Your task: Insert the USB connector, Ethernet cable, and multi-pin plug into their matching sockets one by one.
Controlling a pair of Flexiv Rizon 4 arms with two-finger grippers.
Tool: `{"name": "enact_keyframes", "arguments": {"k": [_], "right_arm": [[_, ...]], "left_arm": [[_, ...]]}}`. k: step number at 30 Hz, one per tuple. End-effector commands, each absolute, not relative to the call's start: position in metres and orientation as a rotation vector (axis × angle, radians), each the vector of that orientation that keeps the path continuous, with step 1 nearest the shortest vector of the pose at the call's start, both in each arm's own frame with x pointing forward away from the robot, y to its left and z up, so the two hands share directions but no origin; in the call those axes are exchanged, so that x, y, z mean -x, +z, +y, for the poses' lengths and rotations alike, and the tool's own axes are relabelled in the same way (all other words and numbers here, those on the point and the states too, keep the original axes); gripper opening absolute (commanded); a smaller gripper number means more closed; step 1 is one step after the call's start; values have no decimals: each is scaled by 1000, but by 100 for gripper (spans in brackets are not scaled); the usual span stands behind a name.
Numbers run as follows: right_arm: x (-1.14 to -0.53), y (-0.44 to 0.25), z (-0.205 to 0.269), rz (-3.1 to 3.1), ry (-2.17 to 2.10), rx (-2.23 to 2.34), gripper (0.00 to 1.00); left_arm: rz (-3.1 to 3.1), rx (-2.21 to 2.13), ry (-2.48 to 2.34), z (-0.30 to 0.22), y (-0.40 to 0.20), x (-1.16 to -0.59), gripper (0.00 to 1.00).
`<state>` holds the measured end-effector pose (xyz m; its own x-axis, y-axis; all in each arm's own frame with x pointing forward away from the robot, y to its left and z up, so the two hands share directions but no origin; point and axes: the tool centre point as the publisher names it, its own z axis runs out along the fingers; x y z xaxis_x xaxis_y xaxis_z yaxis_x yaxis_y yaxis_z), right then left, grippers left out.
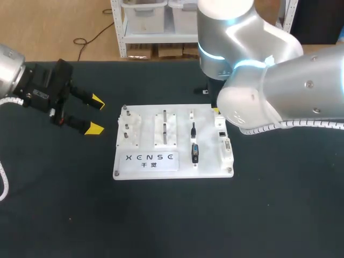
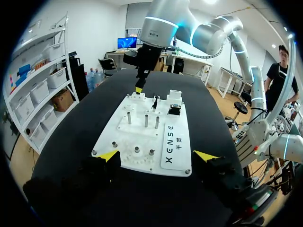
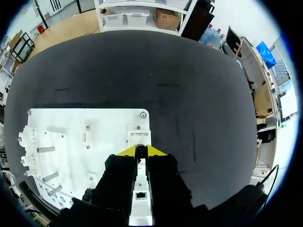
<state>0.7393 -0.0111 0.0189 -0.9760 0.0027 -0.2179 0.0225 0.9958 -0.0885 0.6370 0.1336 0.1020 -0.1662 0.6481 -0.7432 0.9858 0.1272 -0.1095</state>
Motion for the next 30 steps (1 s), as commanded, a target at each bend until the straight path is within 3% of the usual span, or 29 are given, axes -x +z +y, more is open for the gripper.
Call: {"name": "enact_keyframes", "arguments": {"k": [1,2,3,14,30], "right_arm": [[-739,8,-12,2889,-99,8,21],[-738,13,-11,2874,-101,13,43],[-737,19,-11,2855,-81,16,100],[-712,74,24,2738,-27,88,100],[-659,43,56,2926,38,99,100]], "left_arm": [[1874,-1569,-826,134,101,-636,100],[1874,-1569,-826,134,101,-636,100],[1874,-1569,-826,134,101,-636,100],[1874,-1569,-826,134,101,-636,100],[1874,-1569,-826,134,101,-636,100]]}}
